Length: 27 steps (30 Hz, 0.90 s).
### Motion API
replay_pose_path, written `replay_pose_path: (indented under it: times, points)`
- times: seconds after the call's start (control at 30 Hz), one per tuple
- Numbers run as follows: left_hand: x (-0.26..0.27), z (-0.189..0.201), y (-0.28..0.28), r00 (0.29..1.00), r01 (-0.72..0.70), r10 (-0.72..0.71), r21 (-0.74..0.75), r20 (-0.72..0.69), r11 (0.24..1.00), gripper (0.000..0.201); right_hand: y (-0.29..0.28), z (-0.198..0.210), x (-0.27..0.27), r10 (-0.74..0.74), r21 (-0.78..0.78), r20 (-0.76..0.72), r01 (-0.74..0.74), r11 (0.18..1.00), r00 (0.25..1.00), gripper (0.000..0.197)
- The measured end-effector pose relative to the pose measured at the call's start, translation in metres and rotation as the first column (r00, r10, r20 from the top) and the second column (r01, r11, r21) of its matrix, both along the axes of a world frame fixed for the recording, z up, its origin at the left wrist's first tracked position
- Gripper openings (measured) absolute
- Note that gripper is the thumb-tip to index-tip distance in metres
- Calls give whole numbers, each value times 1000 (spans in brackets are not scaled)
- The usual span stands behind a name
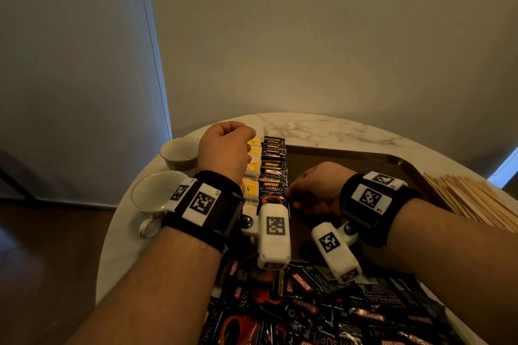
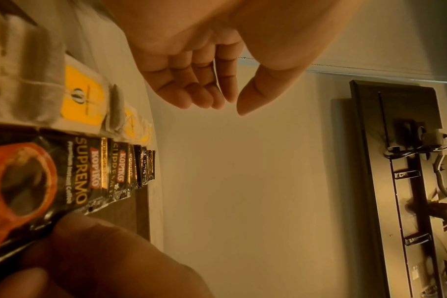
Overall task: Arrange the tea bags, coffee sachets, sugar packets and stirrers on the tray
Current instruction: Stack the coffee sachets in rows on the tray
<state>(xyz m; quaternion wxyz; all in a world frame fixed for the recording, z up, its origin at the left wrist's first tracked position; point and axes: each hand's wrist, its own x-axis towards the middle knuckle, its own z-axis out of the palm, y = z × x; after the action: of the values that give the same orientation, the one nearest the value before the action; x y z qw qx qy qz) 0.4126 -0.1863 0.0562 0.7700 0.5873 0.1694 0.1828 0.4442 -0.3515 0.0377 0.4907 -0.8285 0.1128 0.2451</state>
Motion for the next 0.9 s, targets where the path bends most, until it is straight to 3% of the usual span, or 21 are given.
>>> replay_pose_path:
  times: [0.1, 0.23, 0.9]
  points:
    - [0, 0, 1, 1000, 2, -2, -2, -12, 1000, 11, 0, -1, 0, 2, 11, -9, -2, 1000, 1000, 13]
    - [0, 0, 1, 1000, 8, -8, -7, -21, 1000, 11, 1, -2, 2, 24, -20, -2, -24, 1000, 1000, 24]
    - [1, 0, 1, 999, 26, -27, -39, -22, 999, 9, -1, -2, 1, -29, 76, -42, 32, 997, 999, 11]
